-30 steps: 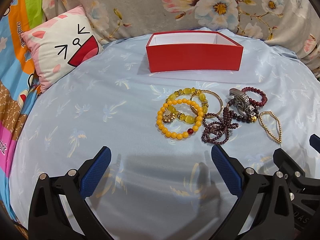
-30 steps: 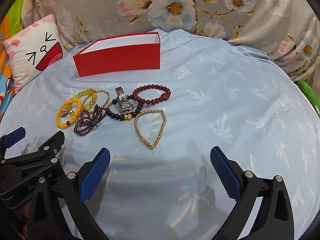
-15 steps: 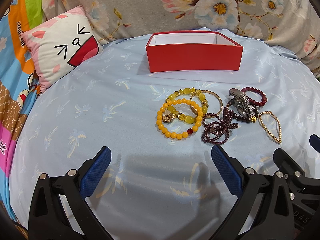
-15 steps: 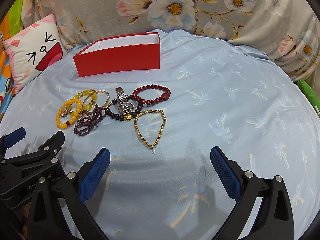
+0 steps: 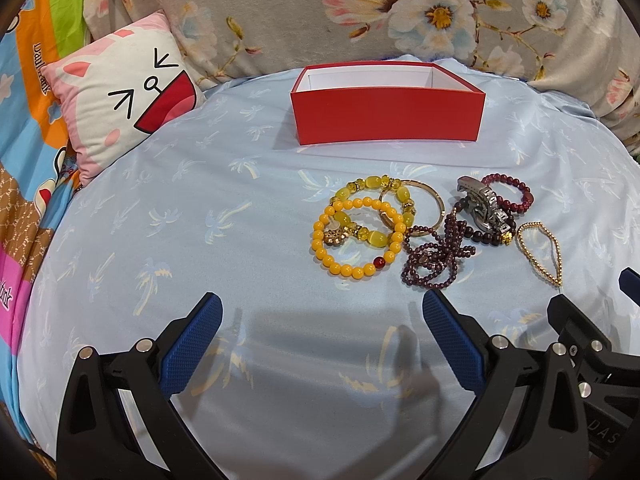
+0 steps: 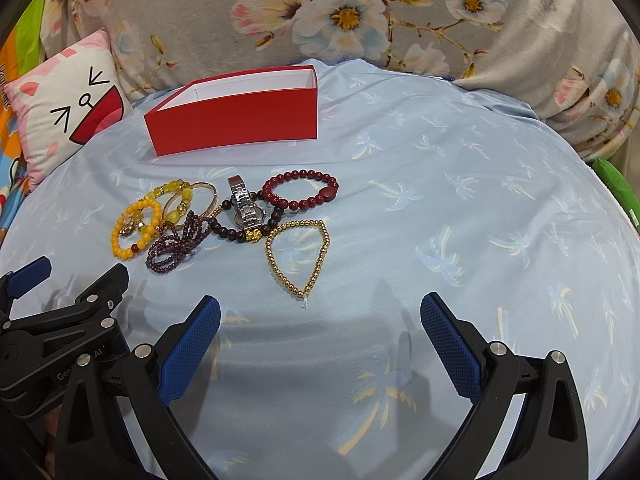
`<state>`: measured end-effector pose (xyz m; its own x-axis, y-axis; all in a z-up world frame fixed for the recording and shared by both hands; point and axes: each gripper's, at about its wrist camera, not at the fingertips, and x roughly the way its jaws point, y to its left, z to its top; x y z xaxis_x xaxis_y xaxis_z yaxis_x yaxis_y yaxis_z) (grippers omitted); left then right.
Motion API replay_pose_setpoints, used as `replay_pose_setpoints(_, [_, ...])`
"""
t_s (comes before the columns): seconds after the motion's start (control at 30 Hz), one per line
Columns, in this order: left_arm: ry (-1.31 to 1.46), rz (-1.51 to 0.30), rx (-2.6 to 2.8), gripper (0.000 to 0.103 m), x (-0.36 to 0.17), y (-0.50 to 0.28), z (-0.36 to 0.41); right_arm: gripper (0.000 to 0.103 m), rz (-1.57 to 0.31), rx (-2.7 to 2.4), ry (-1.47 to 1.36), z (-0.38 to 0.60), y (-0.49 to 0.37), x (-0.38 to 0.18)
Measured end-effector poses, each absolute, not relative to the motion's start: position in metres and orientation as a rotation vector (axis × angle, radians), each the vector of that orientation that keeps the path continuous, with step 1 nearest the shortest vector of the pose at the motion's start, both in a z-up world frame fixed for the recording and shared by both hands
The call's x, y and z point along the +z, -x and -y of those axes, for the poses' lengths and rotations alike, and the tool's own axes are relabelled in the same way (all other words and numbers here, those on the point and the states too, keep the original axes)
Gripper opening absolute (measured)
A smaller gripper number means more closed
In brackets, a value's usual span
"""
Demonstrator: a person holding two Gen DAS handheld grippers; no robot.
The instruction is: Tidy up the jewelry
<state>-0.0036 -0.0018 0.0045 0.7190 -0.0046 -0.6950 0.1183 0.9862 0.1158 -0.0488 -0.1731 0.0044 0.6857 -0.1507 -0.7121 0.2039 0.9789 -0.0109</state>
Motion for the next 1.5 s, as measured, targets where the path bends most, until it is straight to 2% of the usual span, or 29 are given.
replay_pose_setpoints(1.17, [-0.152, -0.770, -0.073, 0.096, 0.004, 0.004, 0.004, 0.096, -0.789, -0.200, -0.072, 0.173, 0.049, 0.004])
replay_pose_setpoints(1.5, [-0.030, -0.799, -0.106, 0.096, 0.004, -0.001, -0.024, 0.096, -0.785, -0.206, -0.119, 0.182, 0.050, 0.006])
